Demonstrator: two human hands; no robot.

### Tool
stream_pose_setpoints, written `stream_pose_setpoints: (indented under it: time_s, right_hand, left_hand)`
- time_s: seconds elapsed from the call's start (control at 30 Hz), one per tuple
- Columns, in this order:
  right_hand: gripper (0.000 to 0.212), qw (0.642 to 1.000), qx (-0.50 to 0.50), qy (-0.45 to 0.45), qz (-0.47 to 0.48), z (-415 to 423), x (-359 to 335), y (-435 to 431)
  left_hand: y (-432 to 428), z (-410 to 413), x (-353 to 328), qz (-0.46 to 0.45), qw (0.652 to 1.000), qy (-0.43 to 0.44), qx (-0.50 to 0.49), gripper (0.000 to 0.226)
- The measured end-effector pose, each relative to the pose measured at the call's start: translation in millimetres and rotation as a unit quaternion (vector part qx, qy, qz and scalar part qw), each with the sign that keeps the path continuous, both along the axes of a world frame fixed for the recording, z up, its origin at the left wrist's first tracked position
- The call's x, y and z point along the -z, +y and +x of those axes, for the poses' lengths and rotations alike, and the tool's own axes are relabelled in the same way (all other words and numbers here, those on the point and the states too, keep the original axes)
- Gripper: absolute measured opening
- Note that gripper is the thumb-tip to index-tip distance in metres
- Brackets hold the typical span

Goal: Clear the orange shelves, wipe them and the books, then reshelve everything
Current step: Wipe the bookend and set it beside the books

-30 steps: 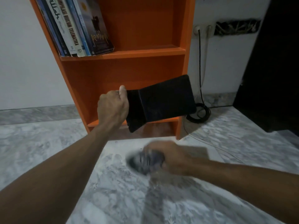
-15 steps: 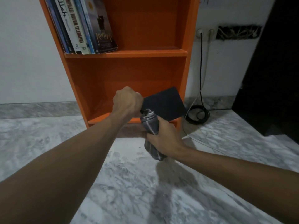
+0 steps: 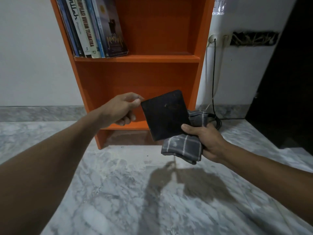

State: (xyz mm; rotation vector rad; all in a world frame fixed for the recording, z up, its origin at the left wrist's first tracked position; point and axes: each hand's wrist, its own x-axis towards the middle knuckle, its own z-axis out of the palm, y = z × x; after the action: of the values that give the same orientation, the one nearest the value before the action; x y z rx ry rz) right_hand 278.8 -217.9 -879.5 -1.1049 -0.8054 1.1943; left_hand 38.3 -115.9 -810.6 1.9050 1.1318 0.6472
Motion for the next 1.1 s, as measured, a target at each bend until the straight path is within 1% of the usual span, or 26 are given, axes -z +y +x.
stream_pose_setpoints:
  time_s: [0.1, 0.17, 0.2, 0.23, 0.27, 0.3, 0.37, 0.43, 0.47, 0.53, 0.57, 0.6, 0.63, 0.7, 0.73, 0.77, 0.8, 0.83, 0.87, 0.9, 0.93, 0.97, 1.0, 1.03, 1.07, 1.1]
  right_hand:
    - [0.063, 0.999, -0.013, 0.022, -0.026, 7.9, 7.6, -2.0]
    - [0.063, 0.999, -0.021, 0.026, -0.027, 9.4, 10.9, -1.5]
    - [0.058, 0.999, -0.019, 0.014, -0.030, 9.5, 11.8, -0.9]
    - [0.050, 0.999, -0.005, -0.018, -0.037, 10.1, 12.6, 0.3]
    - [0.040, 0.996, 0.022, -0.079, -0.044, 11.9, 13.3, 2.5]
    - [0.032, 0.984, 0.064, -0.159, -0.050, 14.0, 12.7, 4.4]
    - [0.021, 0.936, 0.167, -0.304, -0.055, 19.4, 8.2, 7.4]
    - [0.021, 0.892, 0.242, -0.381, -0.016, 23.0, -7.3, 10.5]
    - [0.025, 0.875, 0.256, -0.410, 0.033, 23.1, -19.2, 12.7]
    - [0.041, 0.819, 0.254, -0.489, 0.158, 17.6, -41.4, 20.1]
    - [0.050, 0.789, 0.242, -0.528, 0.202, 11.4, -47.3, 25.3]
    - [0.057, 0.762, 0.217, -0.567, 0.226, 3.0, -48.1, 29.0]
    - [0.062, 0.742, 0.172, -0.609, 0.221, -5.0, -40.4, 30.1]
    - [0.074, 0.719, 0.066, -0.662, 0.201, -15.0, -7.1, 22.0]
    - [0.070, 0.703, 0.016, -0.678, 0.215, -15.4, 15.8, 12.0]
    - [0.055, 0.673, -0.053, -0.703, 0.224, -11.3, 38.1, 0.4]
    - [0.040, 0.614, -0.110, -0.739, 0.253, -8.0, 58.5, -11.2]
    - [0.035, 0.572, -0.141, -0.765, 0.259, -5.8, 70.8, -23.5]
    - [0.035, 0.549, -0.143, -0.775, 0.280, -1.9, 76.3, -26.7]
    - [0.031, 0.585, -0.118, -0.757, 0.265, -2.6, 66.8, -28.8]
    - [0.023, 0.607, -0.093, -0.742, 0.270, -1.2, 60.0, -26.0]
    - [0.022, 0.665, -0.051, -0.696, 0.266, -6.2, 40.6, -23.7]
    - [0.035, 0.715, 0.008, -0.649, 0.262, -8.1, 24.0, -12.6]
    - [0.053, 0.715, 0.071, -0.649, 0.251, -10.8, 5.9, -1.3]
    - [0.063, 0.704, 0.120, -0.647, 0.269, -10.4, -7.8, 13.7]
    - [0.065, 0.701, 0.150, -0.649, 0.255, -14.8, -19.6, 22.0]
  left_hand:
    - [-2.5, 9.6, -1.8, -0.005, 0.999, 0.012, 0.051, 0.020]
    - [-4.7, 20.3, -1.4, -0.017, 0.997, 0.038, 0.070, 0.021]
    - [-4.8, 24.5, 0.0, -0.009, 0.997, 0.047, 0.066, 0.023]
    - [-4.2, 27.5, 1.5, 0.007, 0.997, 0.053, 0.057, 0.025]
    - [-3.4, 29.0, 2.9, 0.027, 0.997, 0.059, 0.045, 0.027]
    - [-2.7, 29.7, 4.0, 0.044, 0.996, 0.068, 0.035, 0.030]
    - [-2.0, 30.2, 4.2, 0.072, 0.992, 0.099, 0.019, 0.033]
    - [-2.0, 31.1, 4.6, 0.081, 0.988, 0.135, 0.010, 0.033]
    - [-2.2, 32.3, 5.4, 0.078, 0.986, 0.146, 0.010, 0.033]
    - [-2.3, 37.2, 5.7, 0.064, 0.987, 0.150, 0.014, 0.033]
    - [-2.2, 41.3, 5.4, 0.057, 0.987, 0.146, 0.018, 0.032]
    - [-2.4, 45.6, 4.9, 0.051, 0.989, 0.140, 0.021, 0.030]
    - [-3.4, 49.1, 4.3, 0.047, 0.989, 0.137, 0.024, 0.029]
    - [-4.1, 49.4, 4.2, 0.058, 0.985, 0.157, 0.032, 0.027]
    - [-3.6, 45.3, 5.7, 0.070, 0.982, 0.174, 0.031, 0.025]
    - [-3.6, 39.0, 7.9, 0.079, 0.979, 0.188, 0.023, 0.024]
    - [-4.0, 31.6, 9.9, 0.083, 0.976, 0.201, 0.012, 0.024]
    - [-3.6, 25.9, 11.9, 0.087, 0.975, 0.204, 0.002, 0.026]
    - [-2.0, 21.6, 13.0, 0.095, 0.974, 0.206, -0.005, 0.029]
    - [0.3, 19.4, 14.8, 0.095, 0.976, 0.196, -0.014, 0.031]
    - [0.9, 18.9, 15.8, 0.088, 0.979, 0.184, -0.021, 0.033]
    - [1.9, 19.0, 17.3, 0.082, 0.981, 0.174, -0.028, 0.032]
    - [1.5, 19.9, 16.8, 0.082, 0.980, 0.177, -0.030, 0.030]
    - [1.1, 22.7, 15.8, 0.077, 0.979, 0.187, -0.036, 0.027]
    - [2.0, 25.9, 16.1, 0.074, 0.978, 0.191, -0.041, 0.025]
    - [1.6, 29.5, 14.5, 0.068, 0.980, 0.185, -0.042, 0.025]
